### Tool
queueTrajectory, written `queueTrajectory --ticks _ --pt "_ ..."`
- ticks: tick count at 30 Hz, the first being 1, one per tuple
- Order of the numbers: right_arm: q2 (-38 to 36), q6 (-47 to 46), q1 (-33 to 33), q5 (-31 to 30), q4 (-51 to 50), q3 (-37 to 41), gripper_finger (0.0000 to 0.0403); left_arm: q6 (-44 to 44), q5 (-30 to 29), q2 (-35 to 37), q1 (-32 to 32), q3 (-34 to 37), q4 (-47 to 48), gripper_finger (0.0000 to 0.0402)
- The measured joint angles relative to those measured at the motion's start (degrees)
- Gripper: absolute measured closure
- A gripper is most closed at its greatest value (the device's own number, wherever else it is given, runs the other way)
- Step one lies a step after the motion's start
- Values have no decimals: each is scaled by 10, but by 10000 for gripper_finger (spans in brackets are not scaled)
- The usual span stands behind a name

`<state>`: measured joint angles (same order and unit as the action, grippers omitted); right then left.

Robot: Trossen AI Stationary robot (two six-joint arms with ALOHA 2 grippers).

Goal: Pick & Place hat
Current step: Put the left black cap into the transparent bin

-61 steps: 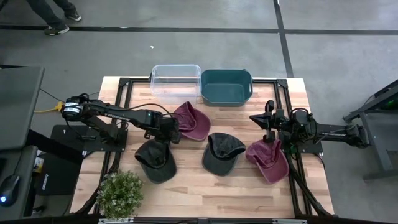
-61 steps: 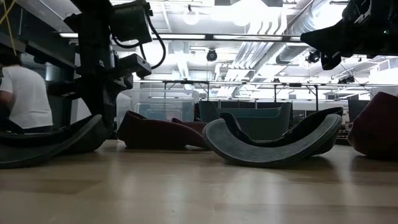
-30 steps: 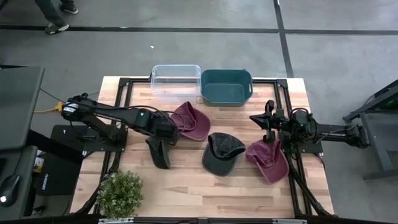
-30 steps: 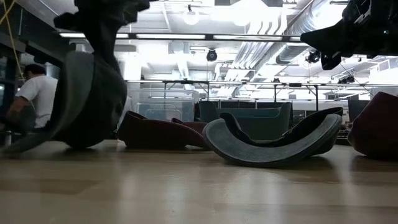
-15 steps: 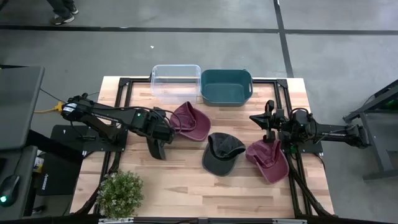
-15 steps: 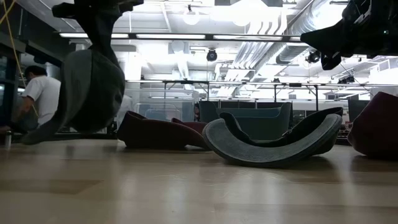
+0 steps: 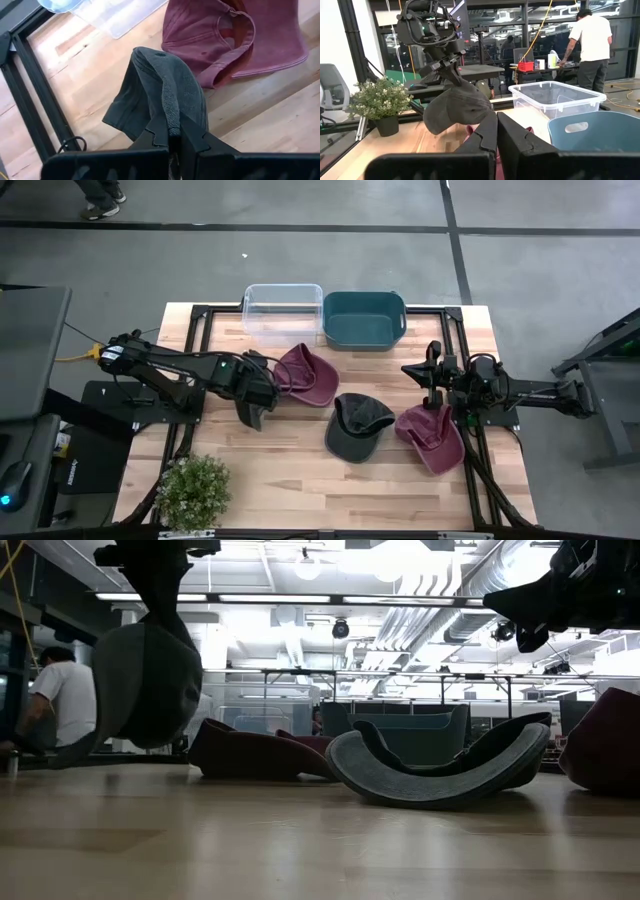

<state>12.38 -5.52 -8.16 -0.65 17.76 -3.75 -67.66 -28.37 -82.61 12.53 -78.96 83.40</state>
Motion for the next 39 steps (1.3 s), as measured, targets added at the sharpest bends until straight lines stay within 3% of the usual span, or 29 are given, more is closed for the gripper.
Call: queueTrajectory --ticks 12,25,31,39 --pt "0 0 0 0 0 0 402 -1 -78 0 0 0 52 401" --pt "0 0 0 0 0 0 402 -17 -123 0 0 -2 67 401" --pt "0 0 0 0 0 0 402 -2 -129 0 0 -32 67 401" --pt "0 0 0 0 0 0 402 46 -179 0 -2 -101 66 401"
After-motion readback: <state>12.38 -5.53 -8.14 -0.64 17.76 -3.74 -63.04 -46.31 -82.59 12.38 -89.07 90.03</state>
